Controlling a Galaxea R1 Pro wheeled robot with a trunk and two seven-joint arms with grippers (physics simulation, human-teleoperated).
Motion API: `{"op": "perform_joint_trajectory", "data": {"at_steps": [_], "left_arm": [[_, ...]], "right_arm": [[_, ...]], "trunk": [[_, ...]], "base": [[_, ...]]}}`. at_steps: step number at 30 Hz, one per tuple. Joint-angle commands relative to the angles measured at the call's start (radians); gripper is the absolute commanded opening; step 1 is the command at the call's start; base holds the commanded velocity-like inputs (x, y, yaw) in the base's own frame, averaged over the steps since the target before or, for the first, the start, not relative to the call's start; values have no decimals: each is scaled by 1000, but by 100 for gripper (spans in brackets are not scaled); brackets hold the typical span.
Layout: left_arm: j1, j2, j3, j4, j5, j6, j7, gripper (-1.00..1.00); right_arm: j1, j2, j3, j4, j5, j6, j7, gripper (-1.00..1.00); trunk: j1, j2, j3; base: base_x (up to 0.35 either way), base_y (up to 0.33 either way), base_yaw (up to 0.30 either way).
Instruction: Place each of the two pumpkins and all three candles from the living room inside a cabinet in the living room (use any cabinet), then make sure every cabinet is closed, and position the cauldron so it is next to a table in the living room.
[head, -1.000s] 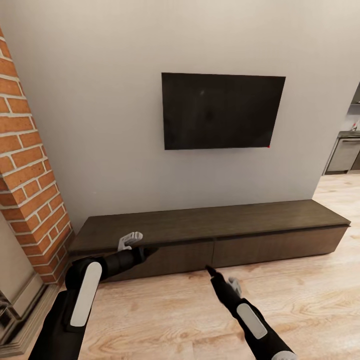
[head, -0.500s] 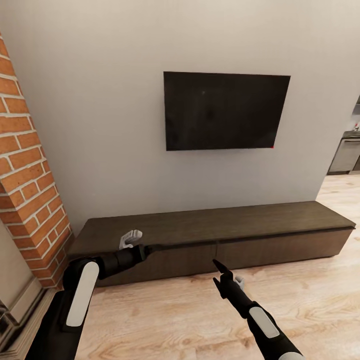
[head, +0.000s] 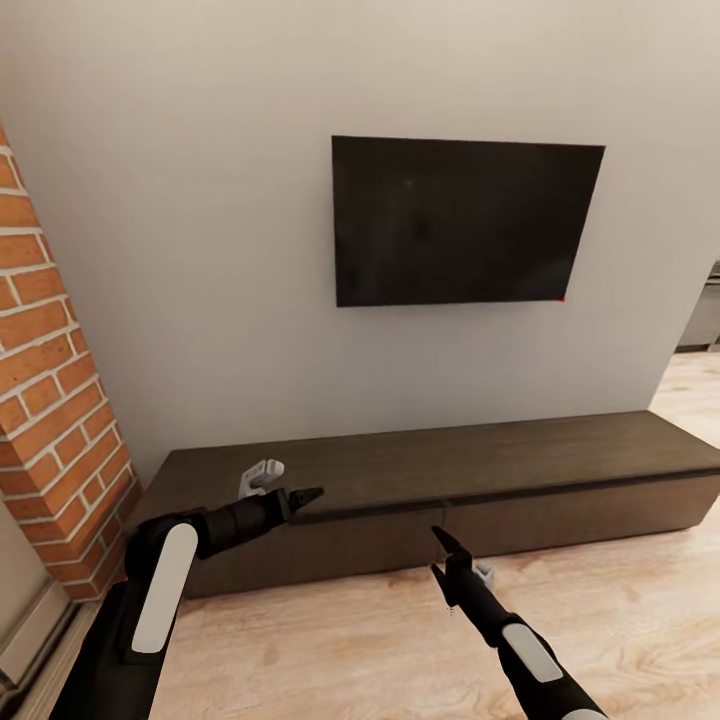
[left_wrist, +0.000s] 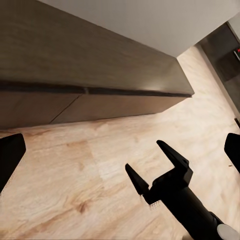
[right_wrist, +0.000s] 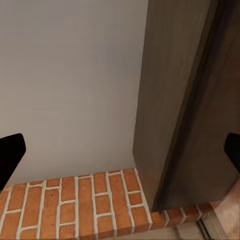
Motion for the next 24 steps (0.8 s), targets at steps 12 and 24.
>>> {"op": "perform_joint_trajectory", "data": {"at_steps": [12, 24], "left_arm": [[-1, 0, 3, 0, -8, 5, -10, 100], [-1, 0, 4, 0, -6, 5, -12, 100]], "right_arm": [[-1, -1, -12, 32, -9, -18, 1, 100], [-1, -1, -13, 45, -8, -17, 1, 100]], "trunk": [[0, 0, -1], [0, 0, -1]], "base": [[330, 2, 0], [259, 0, 0]]}}
